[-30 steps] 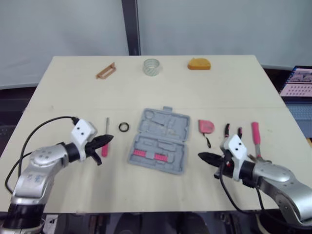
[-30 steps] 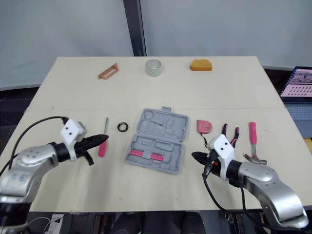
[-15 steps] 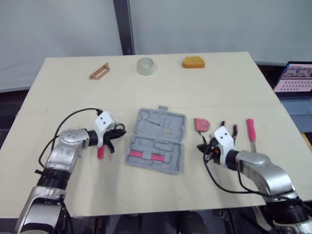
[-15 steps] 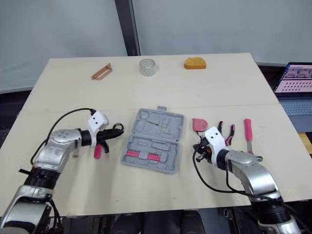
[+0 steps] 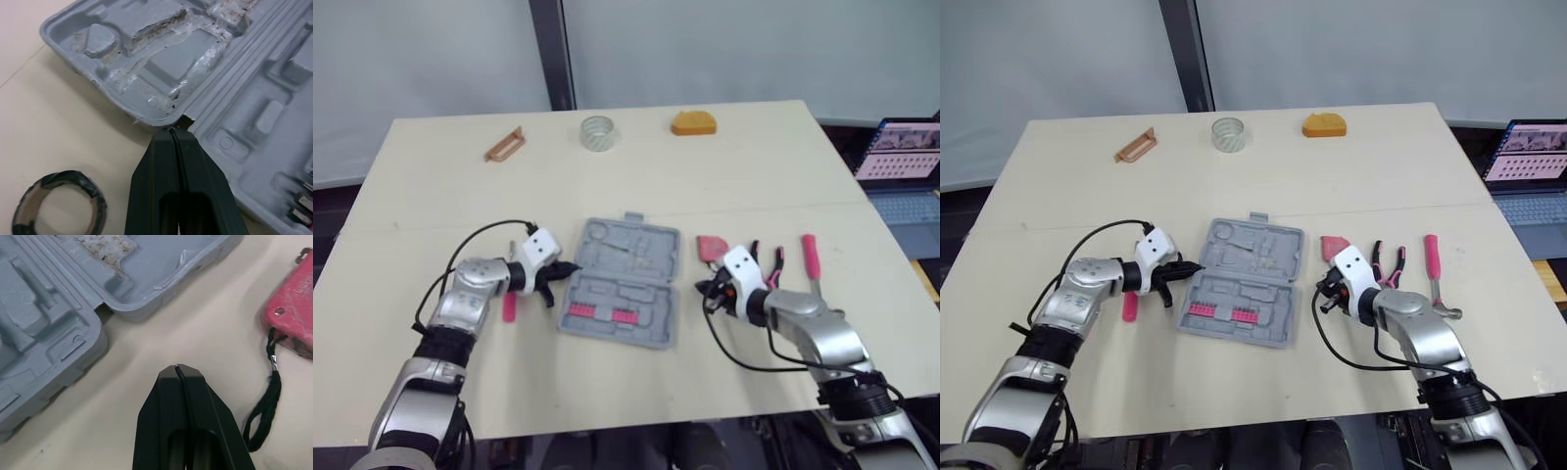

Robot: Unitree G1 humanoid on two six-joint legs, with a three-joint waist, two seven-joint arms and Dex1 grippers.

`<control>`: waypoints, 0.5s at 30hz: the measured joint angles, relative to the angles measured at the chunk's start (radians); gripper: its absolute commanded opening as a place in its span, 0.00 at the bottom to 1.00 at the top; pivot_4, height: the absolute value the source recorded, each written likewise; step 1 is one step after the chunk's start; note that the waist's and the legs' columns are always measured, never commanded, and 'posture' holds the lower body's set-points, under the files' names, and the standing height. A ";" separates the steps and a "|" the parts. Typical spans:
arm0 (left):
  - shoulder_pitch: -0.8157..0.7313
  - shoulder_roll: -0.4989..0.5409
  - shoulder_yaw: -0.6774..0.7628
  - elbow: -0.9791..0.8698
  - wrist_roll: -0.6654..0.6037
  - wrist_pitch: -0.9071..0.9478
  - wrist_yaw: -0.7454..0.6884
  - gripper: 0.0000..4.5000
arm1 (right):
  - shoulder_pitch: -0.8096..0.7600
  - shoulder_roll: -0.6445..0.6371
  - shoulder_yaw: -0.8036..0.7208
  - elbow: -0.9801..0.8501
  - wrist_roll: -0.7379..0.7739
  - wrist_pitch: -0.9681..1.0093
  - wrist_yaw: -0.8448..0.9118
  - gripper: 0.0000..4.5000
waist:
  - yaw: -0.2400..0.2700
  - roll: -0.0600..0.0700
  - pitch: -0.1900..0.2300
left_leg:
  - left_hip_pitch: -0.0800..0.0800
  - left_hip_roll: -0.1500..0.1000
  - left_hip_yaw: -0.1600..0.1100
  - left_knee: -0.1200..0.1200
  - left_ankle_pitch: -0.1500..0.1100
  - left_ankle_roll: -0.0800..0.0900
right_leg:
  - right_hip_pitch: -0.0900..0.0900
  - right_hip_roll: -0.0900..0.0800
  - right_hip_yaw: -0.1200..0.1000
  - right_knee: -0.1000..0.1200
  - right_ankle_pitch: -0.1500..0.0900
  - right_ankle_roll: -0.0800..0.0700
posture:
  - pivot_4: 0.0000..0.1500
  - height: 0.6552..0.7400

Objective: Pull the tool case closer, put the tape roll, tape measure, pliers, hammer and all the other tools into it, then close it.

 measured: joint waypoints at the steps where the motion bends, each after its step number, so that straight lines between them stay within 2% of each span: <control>1: 0.000 0.000 0.000 0.006 0.007 -0.003 0.000 0.01 | -0.004 0.003 0.003 0.006 -0.005 -0.002 0.001 0.00 | 0.000 0.000 0.000 | 0.000 0.000 0.000 0.000 0.000 0.000 | 0.000 0.000 0.000 0.000 0.000 0.000 | 1.00 0.94; 15: -0.008 -0.025 -0.001 0.053 0.032 -0.045 -0.003 0.01 | -0.043 0.056 0.046 0.063 -0.043 -0.044 0.040 0.00 | -0.001 0.000 0.000 | 0.000 0.000 0.000 0.001 0.000 0.000 | 0.000 0.000 0.000 0.001 0.000 0.000 | 1.00 0.94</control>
